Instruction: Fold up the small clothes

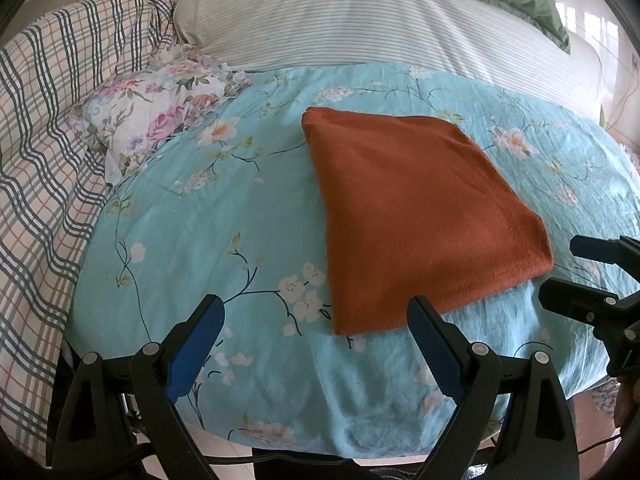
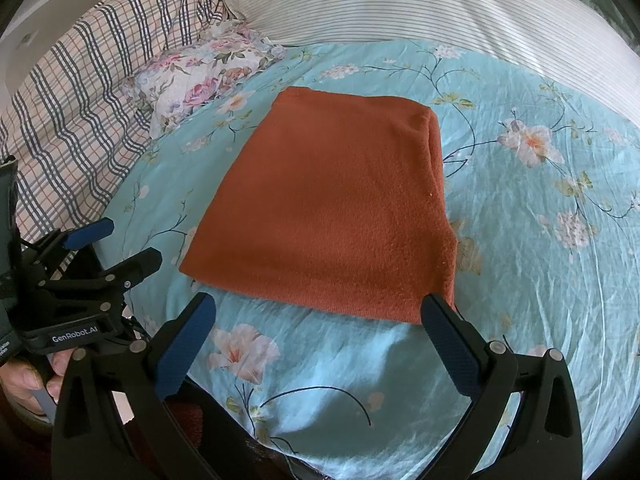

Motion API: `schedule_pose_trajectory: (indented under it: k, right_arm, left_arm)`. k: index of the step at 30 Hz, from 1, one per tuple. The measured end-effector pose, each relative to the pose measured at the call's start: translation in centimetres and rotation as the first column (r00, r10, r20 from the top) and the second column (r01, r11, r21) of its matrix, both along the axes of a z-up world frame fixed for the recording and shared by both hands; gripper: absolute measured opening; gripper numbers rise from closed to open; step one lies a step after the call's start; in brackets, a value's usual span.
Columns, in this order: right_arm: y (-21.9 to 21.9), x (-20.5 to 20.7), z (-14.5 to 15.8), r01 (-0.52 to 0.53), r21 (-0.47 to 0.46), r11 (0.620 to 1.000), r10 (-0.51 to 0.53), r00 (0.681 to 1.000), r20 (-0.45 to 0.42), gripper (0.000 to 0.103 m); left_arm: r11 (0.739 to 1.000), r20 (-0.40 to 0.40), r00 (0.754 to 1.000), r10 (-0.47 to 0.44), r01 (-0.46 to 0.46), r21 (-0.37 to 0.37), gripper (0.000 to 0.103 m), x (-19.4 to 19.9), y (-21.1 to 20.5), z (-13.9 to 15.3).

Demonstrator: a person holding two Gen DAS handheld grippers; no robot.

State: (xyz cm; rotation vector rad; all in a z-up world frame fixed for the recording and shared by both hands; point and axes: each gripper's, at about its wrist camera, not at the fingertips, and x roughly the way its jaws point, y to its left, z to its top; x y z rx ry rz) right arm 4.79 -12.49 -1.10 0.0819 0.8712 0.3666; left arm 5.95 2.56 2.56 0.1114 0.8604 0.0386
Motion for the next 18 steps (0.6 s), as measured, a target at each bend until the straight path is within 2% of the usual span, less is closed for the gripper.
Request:
schedule_pose_trajectory:
  k: [18]
  right_arm:
    - [0.21,0.00,0.16,0.004,0.003,1.000,-0.004,1.000,0.001,0.102]
  left_arm:
    - [1.000,-0.001,1.000,0.000,0.000,-0.001,0.093,0.06,0.03,0.04]
